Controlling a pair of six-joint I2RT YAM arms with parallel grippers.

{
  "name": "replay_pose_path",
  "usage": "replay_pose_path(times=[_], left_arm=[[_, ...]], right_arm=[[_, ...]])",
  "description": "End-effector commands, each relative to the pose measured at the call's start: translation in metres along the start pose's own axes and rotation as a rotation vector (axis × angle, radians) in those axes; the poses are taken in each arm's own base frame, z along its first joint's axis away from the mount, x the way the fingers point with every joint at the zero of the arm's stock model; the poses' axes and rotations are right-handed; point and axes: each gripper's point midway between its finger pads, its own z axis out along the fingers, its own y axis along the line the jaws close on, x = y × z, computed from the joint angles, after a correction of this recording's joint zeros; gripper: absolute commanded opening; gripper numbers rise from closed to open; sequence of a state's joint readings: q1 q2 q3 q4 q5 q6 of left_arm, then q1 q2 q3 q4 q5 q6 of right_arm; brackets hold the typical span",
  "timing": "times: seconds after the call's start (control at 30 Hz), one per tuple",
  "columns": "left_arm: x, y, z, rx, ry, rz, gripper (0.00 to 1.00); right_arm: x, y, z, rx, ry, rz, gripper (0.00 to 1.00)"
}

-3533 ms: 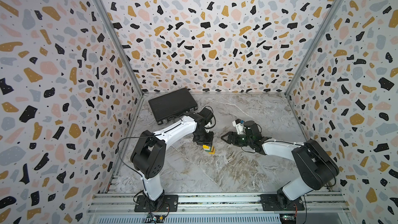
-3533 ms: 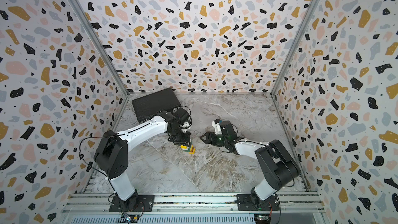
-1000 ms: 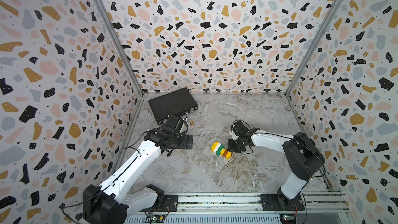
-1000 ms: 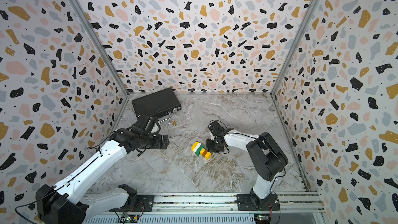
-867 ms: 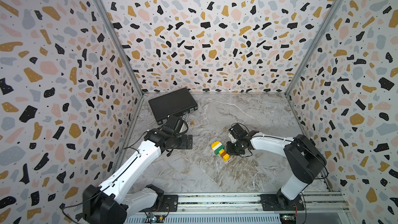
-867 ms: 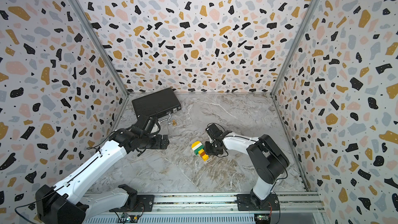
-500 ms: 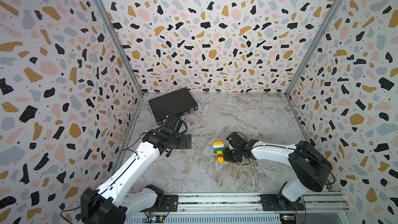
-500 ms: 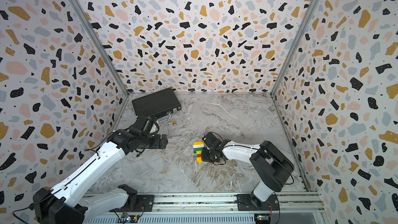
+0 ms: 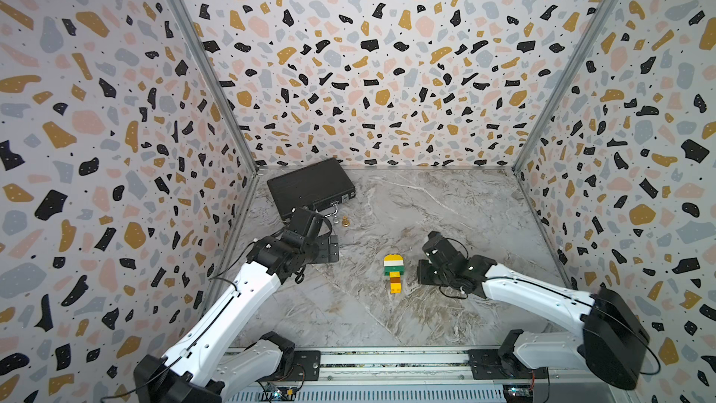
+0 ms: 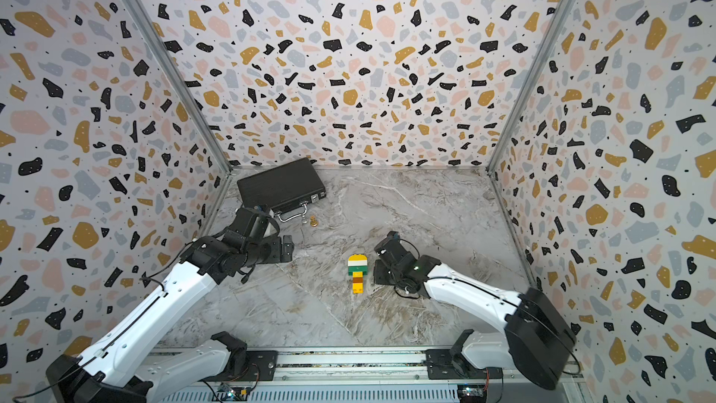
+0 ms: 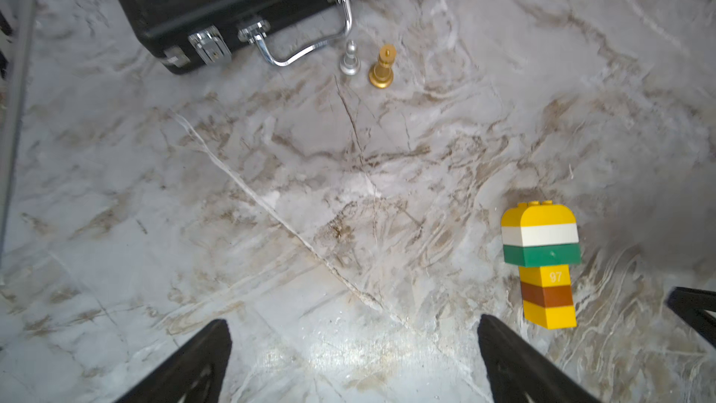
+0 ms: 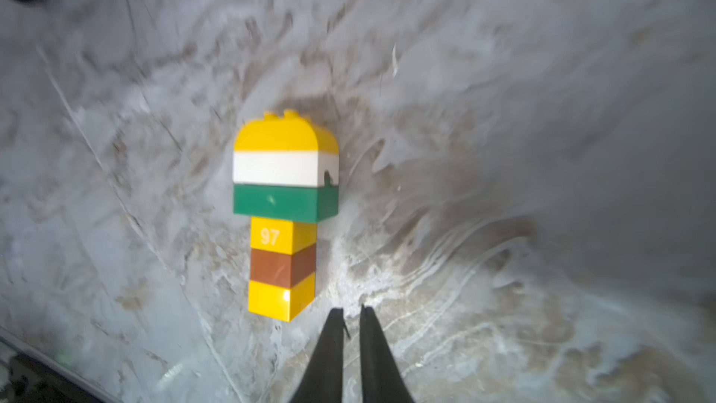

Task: Assemble an ice cream with lego
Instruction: Reset both arms

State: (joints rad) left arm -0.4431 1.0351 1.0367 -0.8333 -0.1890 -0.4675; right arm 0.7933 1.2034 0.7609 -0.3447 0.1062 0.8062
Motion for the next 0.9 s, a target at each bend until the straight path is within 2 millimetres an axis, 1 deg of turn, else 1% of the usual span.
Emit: replay_pose_path(times=[0.0,0.03,0.1,0.13,0.17,0.2,0.23,0.27,0.3,0.33,0.4,0.47,0.5,0.57,0.6,0.63,0.7,0.73,0.77,0.83,0.87], left_arm=[[-0.065,0.016,-0.04,-0.075,-0.3,-0.105,1.0],[-0.077,0.02,-0.046,-0.095,-0.363,-0.126,0.99],[-0.097,0.027,-0.053,-0.12,-0.495,-0.155,0.99],[-0.104,0.029,-0.055,-0.127,-0.544,-0.161,0.99],[-0.114,0.031,-0.055,-0.127,-0.594,-0.158,0.99],[-0.121,0.035,-0.053,-0.139,-0.625,-0.156,0.99],[-0.128,0.04,-0.05,-0.156,-0.651,-0.159,0.99],[-0.131,0.047,-0.042,-0.18,-0.661,-0.158,0.99],[-0.138,0.055,-0.036,-0.188,-0.685,-0.177,0.99],[-0.139,0.062,-0.025,-0.193,-0.68,-0.178,0.99],[-0.137,0.08,-0.001,-0.269,-0.687,-0.151,0.99],[-0.122,0.095,0.029,-0.361,-0.659,-0.096,0.99],[-0.112,0.102,0.046,-0.378,-0.626,-0.092,0.99],[-0.09,0.114,0.077,-0.396,-0.553,-0.097,0.99],[-0.086,0.118,0.085,-0.406,-0.529,-0.088,0.99],[-0.084,0.121,0.092,-0.422,-0.502,-0.058,0.99],[-0.075,0.136,0.108,-0.461,-0.444,-0.051,0.99],[-0.07,0.144,0.117,-0.463,-0.416,-0.045,0.99],[-0.066,0.151,0.122,-0.471,-0.389,-0.055,0.99],[-0.057,0.159,0.133,-0.462,-0.361,-0.086,0.99],[-0.051,0.163,0.137,-0.45,-0.366,-0.102,0.99]], right_arm=[[-0.078,-0.029,-0.053,0.099,-0.307,-0.051,0.12],[-0.094,-0.037,-0.064,0.105,-0.374,-0.035,0.18],[-0.129,-0.063,-0.09,0.176,-0.535,0.014,0.36],[-0.141,-0.075,-0.098,0.226,-0.598,0.022,0.46],[-0.152,-0.089,-0.107,0.292,-0.666,0.02,0.62],[-0.16,-0.103,-0.111,0.358,-0.712,0.015,0.77],[-0.166,-0.113,-0.116,0.412,-0.754,0.013,0.88],[-0.17,-0.126,-0.118,0.48,-0.779,0.008,0.98],[-0.172,-0.138,-0.117,0.535,-0.782,-0.005,0.99],[-0.174,-0.146,-0.112,0.561,-0.775,-0.021,0.99],[-0.175,-0.159,-0.09,0.583,-0.74,-0.108,0.99],[-0.169,-0.167,-0.06,0.622,-0.659,-0.253,0.99],[-0.163,-0.177,-0.05,0.661,-0.593,-0.265,0.99],[-0.153,-0.193,-0.032,0.652,-0.492,-0.232,0.99],[-0.149,-0.202,-0.025,0.637,-0.469,-0.2,0.99],[-0.145,-0.212,-0.022,0.632,-0.465,-0.16,0.99],[-0.136,-0.236,-0.022,0.679,-0.457,-0.108,0.99],[-0.131,-0.247,-0.021,0.66,-0.446,-0.06,0.99],[-0.127,-0.257,-0.021,0.647,-0.454,-0.011,0.99],[-0.12,-0.278,-0.026,0.707,-0.493,0.057,0.99],[-0.119,-0.283,-0.026,0.703,-0.504,0.069,0.99]])
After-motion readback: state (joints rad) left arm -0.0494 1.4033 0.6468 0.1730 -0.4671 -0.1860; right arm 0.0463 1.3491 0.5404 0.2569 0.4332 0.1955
